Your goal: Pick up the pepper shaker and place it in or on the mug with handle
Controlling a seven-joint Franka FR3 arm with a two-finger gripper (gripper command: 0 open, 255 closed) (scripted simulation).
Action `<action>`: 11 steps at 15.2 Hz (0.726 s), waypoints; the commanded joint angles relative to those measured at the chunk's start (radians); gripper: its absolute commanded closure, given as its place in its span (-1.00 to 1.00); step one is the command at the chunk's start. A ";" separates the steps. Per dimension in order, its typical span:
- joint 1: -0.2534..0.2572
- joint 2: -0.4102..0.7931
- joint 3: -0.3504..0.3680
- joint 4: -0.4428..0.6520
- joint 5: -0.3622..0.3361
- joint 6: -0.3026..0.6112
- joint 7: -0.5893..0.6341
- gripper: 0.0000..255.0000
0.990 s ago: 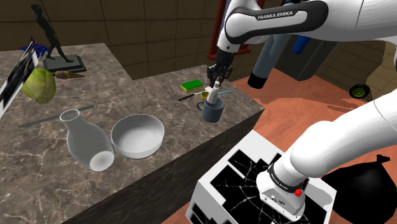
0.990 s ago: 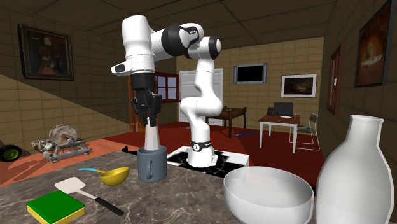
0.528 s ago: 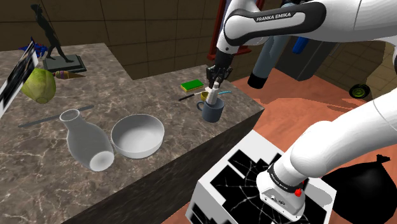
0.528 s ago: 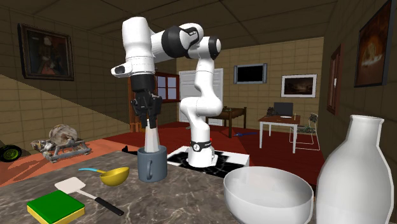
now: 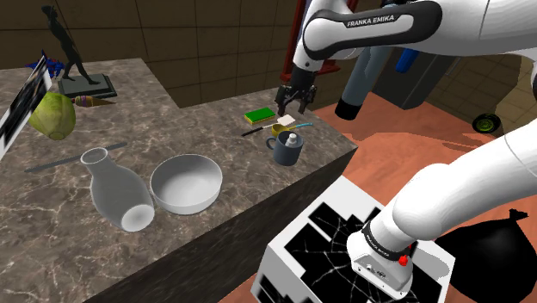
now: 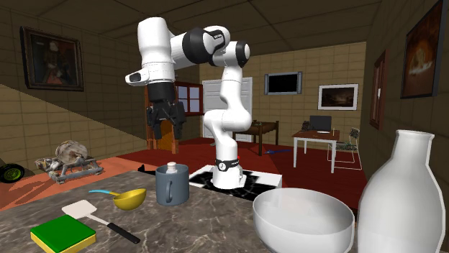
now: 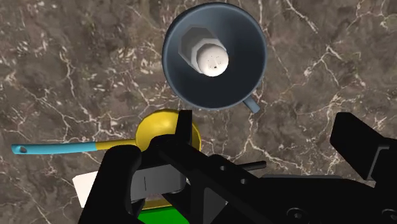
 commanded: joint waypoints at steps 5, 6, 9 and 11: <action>-0.006 -0.020 -0.009 0.092 -0.008 -0.114 0.001 -1.00; -0.006 -0.020 -0.009 0.092 -0.008 -0.114 0.001 -1.00; -0.006 -0.020 -0.009 0.092 -0.008 -0.114 0.001 -1.00; -0.006 -0.020 -0.009 0.092 -0.008 -0.114 0.001 -1.00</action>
